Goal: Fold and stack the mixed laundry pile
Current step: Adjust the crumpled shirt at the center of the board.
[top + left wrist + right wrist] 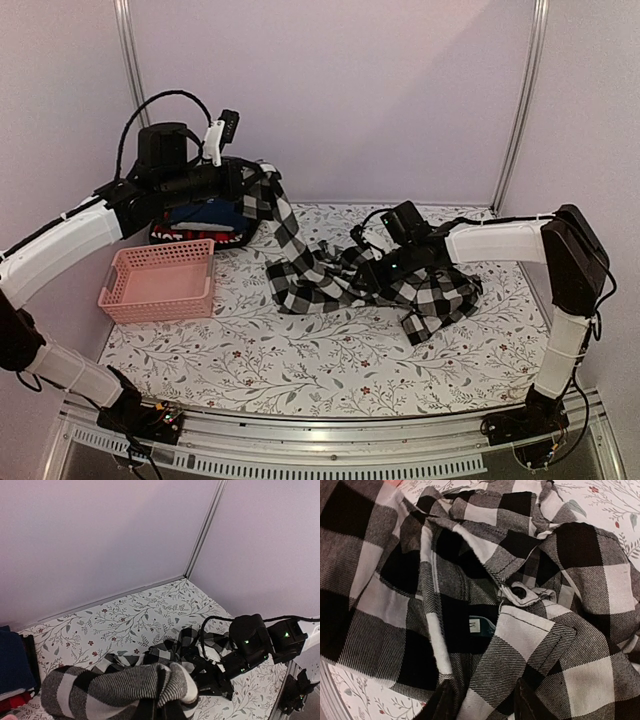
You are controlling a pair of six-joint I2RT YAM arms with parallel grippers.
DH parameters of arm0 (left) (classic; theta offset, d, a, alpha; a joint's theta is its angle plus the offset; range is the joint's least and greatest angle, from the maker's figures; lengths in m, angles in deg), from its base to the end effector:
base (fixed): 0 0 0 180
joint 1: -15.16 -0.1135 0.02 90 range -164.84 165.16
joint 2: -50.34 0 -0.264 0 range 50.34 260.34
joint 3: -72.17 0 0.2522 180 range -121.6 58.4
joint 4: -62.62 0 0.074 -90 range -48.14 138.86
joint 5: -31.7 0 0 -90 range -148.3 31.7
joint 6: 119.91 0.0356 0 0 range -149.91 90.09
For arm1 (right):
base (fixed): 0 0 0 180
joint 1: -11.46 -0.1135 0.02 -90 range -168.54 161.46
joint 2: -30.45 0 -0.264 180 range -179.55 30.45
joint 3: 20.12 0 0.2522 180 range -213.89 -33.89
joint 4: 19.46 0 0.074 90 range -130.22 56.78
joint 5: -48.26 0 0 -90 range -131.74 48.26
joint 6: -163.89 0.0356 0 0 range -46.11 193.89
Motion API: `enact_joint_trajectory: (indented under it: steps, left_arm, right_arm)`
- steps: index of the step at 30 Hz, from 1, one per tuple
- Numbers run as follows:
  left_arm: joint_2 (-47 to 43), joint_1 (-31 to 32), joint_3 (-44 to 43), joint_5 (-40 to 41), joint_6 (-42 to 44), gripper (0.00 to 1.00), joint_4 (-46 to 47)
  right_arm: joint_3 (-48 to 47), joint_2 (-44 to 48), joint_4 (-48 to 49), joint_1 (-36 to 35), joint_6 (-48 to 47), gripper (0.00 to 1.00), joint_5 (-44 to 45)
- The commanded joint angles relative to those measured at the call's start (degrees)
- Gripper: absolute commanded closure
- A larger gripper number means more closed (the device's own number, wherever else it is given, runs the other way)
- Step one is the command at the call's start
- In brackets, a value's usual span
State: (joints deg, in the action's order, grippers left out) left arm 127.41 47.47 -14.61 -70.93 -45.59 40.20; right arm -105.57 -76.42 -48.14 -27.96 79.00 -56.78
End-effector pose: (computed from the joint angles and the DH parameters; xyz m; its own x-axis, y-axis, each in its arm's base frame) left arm 0.2626 -0.1753 0.3894 -0.3687 -0.0789 -0.9262 0.6255 0.7160 -0.3100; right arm 0.3038 0.2617 0.1909 -0.6564 -0.4282 -0.6212 -0.6861 0.6812 0.2554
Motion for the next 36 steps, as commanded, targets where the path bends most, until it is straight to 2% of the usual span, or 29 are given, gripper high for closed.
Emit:
enact_joint_trajectory:
  steps: [1, 4, 5, 14, 22, 28, 36]
  left_arm:
    - [2.3, -1.9, 1.2, 0.0, 0.6, 1.00, 2.2]
    - [3.9, -3.2, 1.7, -0.9, 0.6, 1.00, 2.8]
    - [4.5, -3.7, 1.6, -0.8, 0.4, 1.00, 2.4]
    - [5.1, -6.9, 3.9, -0.2, -1.7, 1.00, 1.9]
    - [8.8, -8.1, 5.2, -1.6, -3.3, 1.00, 1.3]
    - [7.6, -8.4, 7.4, -2.9, -4.1, 1.00, 2.9]
    - [7.9, -9.0, 5.8, -4.4, -4.2, 1.00, 3.0]
  right_arm:
    - [-0.6, -1.1, -3.0, -0.4, -0.4, 0.69, 2.0]
    - [1.0, 0.4, -2.9, -0.4, 0.1, 0.95, 3.7]
    - [1.4, 1.7, -2.9, -0.4, 0.4, 0.99, 4.6]
    - [0.0, 12.4, -6.4, 1.3, 1.3, 1.00, 14.4]
    - [1.7, 16.8, -8.3, 3.4, 2.7, 1.00, 15.6]
    - [2.2, 17.9, -9.5, 3.4, 4.5, 1.00, 17.6]
    - [1.3, 21.0, -10.7, 4.0, 5.0, 1.00, 18.6]
